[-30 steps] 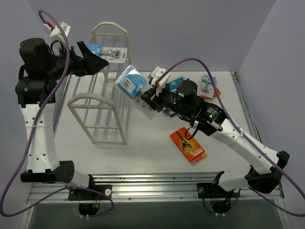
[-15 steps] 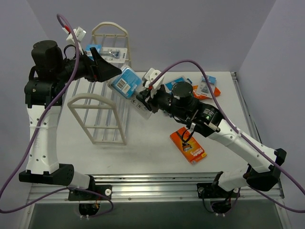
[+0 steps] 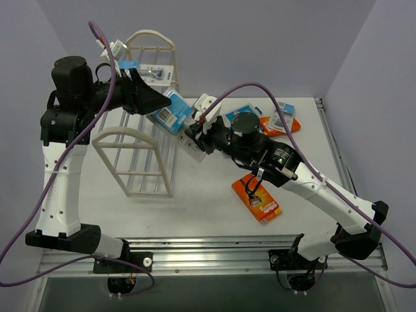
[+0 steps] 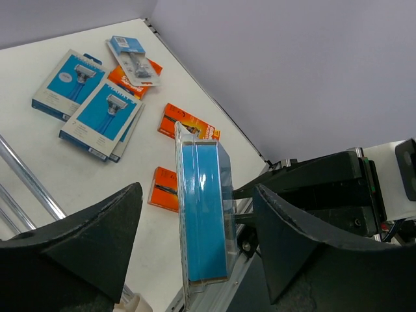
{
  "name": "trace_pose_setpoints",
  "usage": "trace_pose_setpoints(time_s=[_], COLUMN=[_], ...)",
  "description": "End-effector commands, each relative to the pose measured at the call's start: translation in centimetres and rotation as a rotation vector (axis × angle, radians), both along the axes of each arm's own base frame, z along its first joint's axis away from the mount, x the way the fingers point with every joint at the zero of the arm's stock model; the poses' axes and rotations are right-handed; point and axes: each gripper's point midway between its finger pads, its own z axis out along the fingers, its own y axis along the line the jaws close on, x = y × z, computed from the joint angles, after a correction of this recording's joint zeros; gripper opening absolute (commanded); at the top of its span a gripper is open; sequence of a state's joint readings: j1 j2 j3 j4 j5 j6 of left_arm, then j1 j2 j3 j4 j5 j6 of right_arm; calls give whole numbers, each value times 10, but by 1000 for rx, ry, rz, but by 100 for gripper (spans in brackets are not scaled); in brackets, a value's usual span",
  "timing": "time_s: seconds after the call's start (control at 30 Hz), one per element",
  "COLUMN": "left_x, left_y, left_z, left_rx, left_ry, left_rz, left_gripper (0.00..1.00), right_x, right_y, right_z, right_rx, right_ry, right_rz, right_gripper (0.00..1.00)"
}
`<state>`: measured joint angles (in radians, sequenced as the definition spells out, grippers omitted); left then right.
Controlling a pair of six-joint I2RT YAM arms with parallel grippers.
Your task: Place and organize the shaving razors onto the shelf
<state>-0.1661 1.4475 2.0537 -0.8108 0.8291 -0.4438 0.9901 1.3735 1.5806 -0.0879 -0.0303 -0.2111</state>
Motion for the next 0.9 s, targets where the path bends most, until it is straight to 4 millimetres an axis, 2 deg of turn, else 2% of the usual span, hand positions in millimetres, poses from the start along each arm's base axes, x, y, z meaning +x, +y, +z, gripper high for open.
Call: trace_pose_setpoints(time_s=[0.0,0.03,0.13,0.3,0.37,0.4,0.43,0.53,0.57,0.6,0.63,0.7,0.73,0.83,0.87], left_x=[-7,-8,-6,-8,-9,-8,-8,-6,-6,-4,-3,-1,2,4,6], left_y=[-3,-5,-7,-12,-13,-12,-12,-11,-11,-10,-10,-9,-10,-7,-6], left_z=[10,9,6,3,2,3,2,5,5,7,9,11,11,17,19], left_rx=[-6,-5,1,15,24,26,27,26,25,25,21,17,13,2,0], left_ry=[-56,-56,-51,-53,-55,-58,-56,-63,-62,-64,-62,-58,-50,-54,-55], left_rz=[-30,-37,-39,-51,-55,-47,-46,-33,-31,-21,-12,0,4,32,42], left_gripper=[75,74,66,65,58,55,45,32,19,13,3,2,2,2,2], right_x=[-2,-2,0,1,0,0,-1,-2,-2,-1,-1,0,0,0,-1], right_y=[-7,-7,-11,-14,-15,-15,-17,-19,-19,-20,-24,-27,-32,-44,-48], right_z=[40,49,50,52,54,54,56,56,55,55,57,55,61,67,69], right_rx=[97,129,139,147,153,153,157,160,160,161,170,176,197,232,241], right_ry=[-78,-96,-101,-105,-107,-107,-110,-108,-106,-105,-108,-106,-114,-128,-131], right_rz=[-18,-18,-46,-57,-57,-57,-57,-62,-65,-69,-83,-99,-119,-152,-163], right_gripper=[0,0,0,0,0,0,0,0,0,0,12,25,40,56,59])
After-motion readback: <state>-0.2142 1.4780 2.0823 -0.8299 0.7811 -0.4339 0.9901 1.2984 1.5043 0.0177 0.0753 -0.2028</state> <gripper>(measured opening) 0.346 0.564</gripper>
